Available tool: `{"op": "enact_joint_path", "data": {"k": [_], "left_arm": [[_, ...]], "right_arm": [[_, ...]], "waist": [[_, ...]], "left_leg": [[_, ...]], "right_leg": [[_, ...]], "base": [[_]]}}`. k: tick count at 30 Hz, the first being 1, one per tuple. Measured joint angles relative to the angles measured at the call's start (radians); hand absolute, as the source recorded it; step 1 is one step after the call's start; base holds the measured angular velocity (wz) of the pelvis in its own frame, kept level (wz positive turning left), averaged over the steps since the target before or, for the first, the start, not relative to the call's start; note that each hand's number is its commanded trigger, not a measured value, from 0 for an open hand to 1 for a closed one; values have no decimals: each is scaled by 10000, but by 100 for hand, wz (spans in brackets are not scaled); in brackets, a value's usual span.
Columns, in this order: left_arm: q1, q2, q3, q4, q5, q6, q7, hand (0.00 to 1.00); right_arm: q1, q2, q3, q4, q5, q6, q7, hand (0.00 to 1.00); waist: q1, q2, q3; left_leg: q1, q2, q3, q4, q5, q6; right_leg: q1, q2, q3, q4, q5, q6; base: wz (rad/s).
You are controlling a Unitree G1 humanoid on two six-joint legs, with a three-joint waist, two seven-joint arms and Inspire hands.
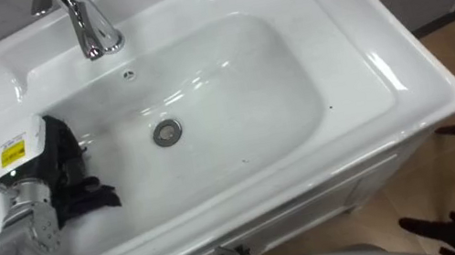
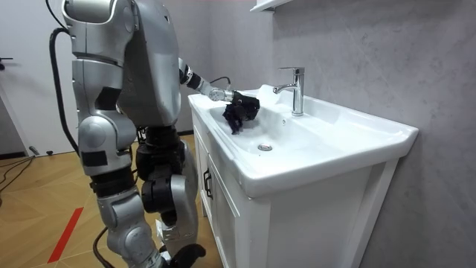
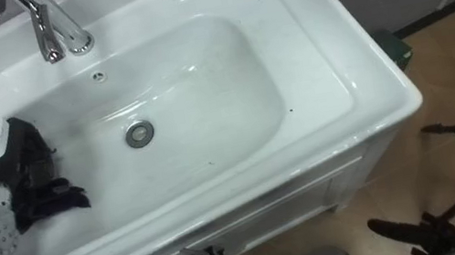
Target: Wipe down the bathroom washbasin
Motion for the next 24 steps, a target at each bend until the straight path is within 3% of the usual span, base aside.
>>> {"op": "enact_joint_path", "data": {"k": [4, 9, 11, 13, 17, 24], "left_arm": [[0, 0, 24, -554, -8, 87, 24, 100], [-1, -5, 165, -1602, 5, 42, 145, 100], [-3, -6, 177, -2056, 8, -30, 222, 100], [-6, -8, 235, -2443, 10, -9, 229, 100], [-8, -8, 271, -3429, 10, -6, 257, 100], [-22, -7, 271, -3925, 9, -21, 434, 100]], "right_arm": [[-32, 70, 4, -26, -689, -5, -239, 0], [-19, 198, 85, 92, -1042, -25, -277, 0], [37, 338, 143, 101, -1049, -24, -317, 0], [26, 432, 146, 95, -1050, -32, -359, 0], [-44, 522, 457, 101, -1101, -79, -443, 0], [-94, 530, 772, 136, -1176, -125, -453, 0]], "waist": [[52, 20, 4], [189, -80, 72], [242, -187, 141], [261, -175, 115], [331, -234, 138], [408, -182, 143]], "left_leg": [[-30, -23, -178, 25, 19, -12], [17, -147, -386, -46, 162, 29], [88, -193, -488, -46, 169, 39], [82, -235, -620, -26, 185, 58], [87, -309, -743, -25, 218, 83], [82, -324, -854, -28, 220, 86]], "right_leg": [[58, -10, -173, 0, 0, 0], [234, -107, -387, -149, 0, 1], [391, -138, -506, -195, -5, 12], [475, -145, -563, -291, 4, 28], [531, -177, -611, -298, -6, 64], [556, -175, -624, -344, -8, 72]], "base": [[13], [13], [14], [17], [10], [0]]}}
